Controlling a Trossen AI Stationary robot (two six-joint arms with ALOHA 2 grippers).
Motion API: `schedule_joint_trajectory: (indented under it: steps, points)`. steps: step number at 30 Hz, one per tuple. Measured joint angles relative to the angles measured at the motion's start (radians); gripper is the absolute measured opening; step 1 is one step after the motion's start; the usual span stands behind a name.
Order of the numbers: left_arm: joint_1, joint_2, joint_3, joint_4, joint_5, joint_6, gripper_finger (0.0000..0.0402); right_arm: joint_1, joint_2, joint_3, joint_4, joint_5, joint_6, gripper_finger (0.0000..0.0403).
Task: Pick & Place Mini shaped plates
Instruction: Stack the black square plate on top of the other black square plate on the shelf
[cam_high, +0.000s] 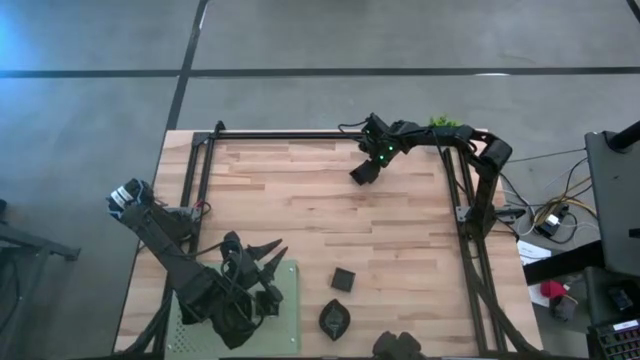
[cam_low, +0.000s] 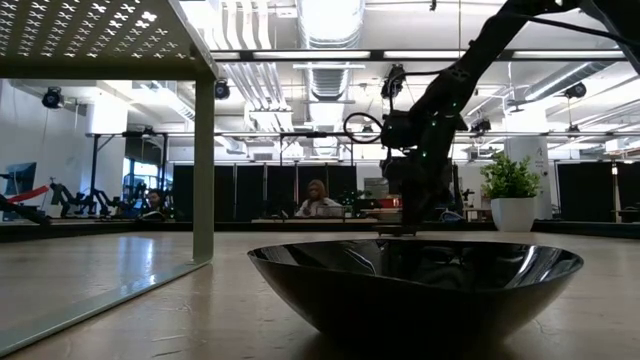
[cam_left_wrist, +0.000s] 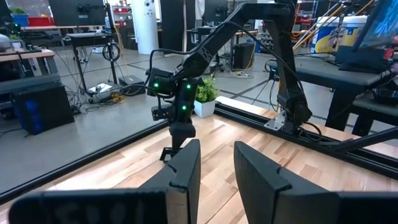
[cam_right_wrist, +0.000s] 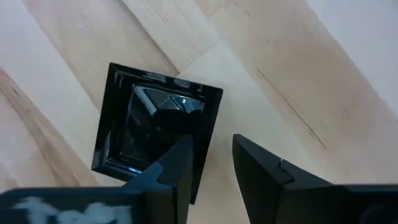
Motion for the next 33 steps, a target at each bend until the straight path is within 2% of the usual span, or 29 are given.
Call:
schedule_joint_trajectory:
  steps: [5,11,19,28,33]
  points:
    - [0.000,0.000,0.000,0.000,0.000,0.000,0.0092,0.000,0.007,0.000,0.000,-0.006,-0.003,0.0084]
    - [0.000,0.000,0.000,0.000,0.000,0.000,0.0092,0.004,0.007,0.000,0.003,-0.011,-0.033,0.0016]
    - [0.000,0.000,0.000,0.000,0.000,0.013,0.0092,0.019,-0.051,0.022,-0.002,-0.006,-0.039,0.0011]
    - [0.030,0.000,0.000,0.000,0.002,0.122,0.0092,0.122,-0.280,0.030,0.010,0.010,-0.063,0.0011]
    - [0.106,-0.002,0.000,0.000,0.012,0.243,0.0092,0.247,-0.403,0.028,0.101,0.120,-0.066,0.0011]
